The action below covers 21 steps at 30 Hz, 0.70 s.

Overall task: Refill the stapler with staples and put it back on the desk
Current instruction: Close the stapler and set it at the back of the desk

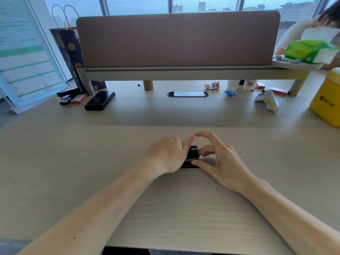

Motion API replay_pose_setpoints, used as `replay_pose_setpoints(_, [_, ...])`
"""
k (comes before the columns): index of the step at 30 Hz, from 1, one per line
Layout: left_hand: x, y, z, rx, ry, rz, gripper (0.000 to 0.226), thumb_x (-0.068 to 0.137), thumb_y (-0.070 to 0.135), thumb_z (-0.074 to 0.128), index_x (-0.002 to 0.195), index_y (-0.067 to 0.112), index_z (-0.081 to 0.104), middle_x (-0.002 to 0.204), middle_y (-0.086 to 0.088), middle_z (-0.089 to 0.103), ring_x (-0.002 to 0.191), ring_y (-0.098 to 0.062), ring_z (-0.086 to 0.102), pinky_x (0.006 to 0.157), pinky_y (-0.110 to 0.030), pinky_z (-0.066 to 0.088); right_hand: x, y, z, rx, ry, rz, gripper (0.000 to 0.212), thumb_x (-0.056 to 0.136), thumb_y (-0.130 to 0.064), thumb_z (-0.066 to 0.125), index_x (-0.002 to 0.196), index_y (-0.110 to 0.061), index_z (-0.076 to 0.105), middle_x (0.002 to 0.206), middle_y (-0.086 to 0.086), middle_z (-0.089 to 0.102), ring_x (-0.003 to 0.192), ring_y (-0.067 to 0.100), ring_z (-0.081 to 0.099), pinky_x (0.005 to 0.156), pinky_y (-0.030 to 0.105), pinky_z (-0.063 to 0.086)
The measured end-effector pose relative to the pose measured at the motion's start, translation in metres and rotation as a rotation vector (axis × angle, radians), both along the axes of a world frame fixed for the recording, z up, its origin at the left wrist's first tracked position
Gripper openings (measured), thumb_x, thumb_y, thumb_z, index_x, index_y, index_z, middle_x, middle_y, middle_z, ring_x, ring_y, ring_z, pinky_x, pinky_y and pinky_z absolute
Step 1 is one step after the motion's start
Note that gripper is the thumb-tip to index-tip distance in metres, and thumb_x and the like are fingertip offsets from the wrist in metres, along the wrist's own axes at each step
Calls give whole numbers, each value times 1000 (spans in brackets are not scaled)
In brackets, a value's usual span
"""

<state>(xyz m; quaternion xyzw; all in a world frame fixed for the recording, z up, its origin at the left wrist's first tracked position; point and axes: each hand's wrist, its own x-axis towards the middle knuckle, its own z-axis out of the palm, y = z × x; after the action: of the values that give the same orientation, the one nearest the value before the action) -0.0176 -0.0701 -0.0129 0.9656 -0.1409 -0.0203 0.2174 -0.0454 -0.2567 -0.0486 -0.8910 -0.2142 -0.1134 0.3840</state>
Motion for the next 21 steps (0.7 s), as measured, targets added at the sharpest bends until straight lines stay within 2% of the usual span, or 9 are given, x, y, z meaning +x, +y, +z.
replay_pose_setpoints(4, [-1,-1,-3,18,-38,-6,69,106,59,20,55,18,42,58,-1,49,71,-35,55,67,-37,39,0,0,0,12,2,1,66,88,-25,82,142,-30,45,102,-32,70,94,-13,65,82,-3,37])
replay_pose_setpoints(7, [-1,-1,-3,26,-41,-5,69,106,59,19,57,18,44,60,-1,50,70,-34,55,67,-37,38,0,-1,-3,18,3,-7,68,87,-26,83,143,-31,44,87,-31,73,91,-19,64,82,-3,38])
replay_pose_setpoints(9, [-1,-1,-4,26,-48,7,68,105,59,19,58,18,44,62,-2,51,71,-33,55,68,-37,38,1,-1,-3,23,6,-17,70,86,-26,83,144,-31,44,83,-25,74,91,-16,66,81,-3,39])
replay_pose_setpoints(12, [-3,-1,-4,-12,-56,11,67,106,58,22,57,18,43,60,0,49,71,-33,56,69,-36,39,2,-2,-2,21,28,-16,66,86,-31,83,142,-33,47,94,-14,78,92,-3,71,81,7,48])
replay_pose_setpoints(14, [-5,6,0,-120,-112,-27,61,106,57,28,57,22,40,61,2,48,75,-33,60,70,-37,41,1,-3,-1,-19,30,-12,58,87,-44,78,137,-37,51,104,-15,77,95,0,72,84,16,53])
replay_pose_setpoints(15, [-7,14,4,-171,-155,-53,54,105,55,33,60,26,42,65,5,50,77,-28,61,71,-37,41,-1,-5,1,-55,23,-12,52,88,-50,74,134,-38,53,109,-17,75,98,-2,70,86,17,53])
replay_pose_setpoints(18, [-11,50,5,-232,-171,-162,24,97,53,55,87,32,49,95,11,66,90,-9,63,79,-30,49,2,-18,8,-191,-22,-9,41,97,-54,57,133,-34,58,124,-22,67,109,-5,61,96,18,47])
replay_pose_setpoints(19, [-13,61,2,-204,-139,-204,23,93,51,62,92,34,47,101,11,69,91,-11,66,81,-33,53,6,-23,11,-218,-29,-22,40,100,-51,53,134,-32,59,128,-21,65,112,-4,58,97,18,44])
replay_pose_setpoints(21, [-14,76,-7,-135,-92,-250,31,87,44,71,95,35,43,94,4,73,83,-22,69,78,-45,56,22,-30,15,-254,-23,-70,39,102,-47,50,136,-29,59,133,-19,61,122,2,55,98,16,36])
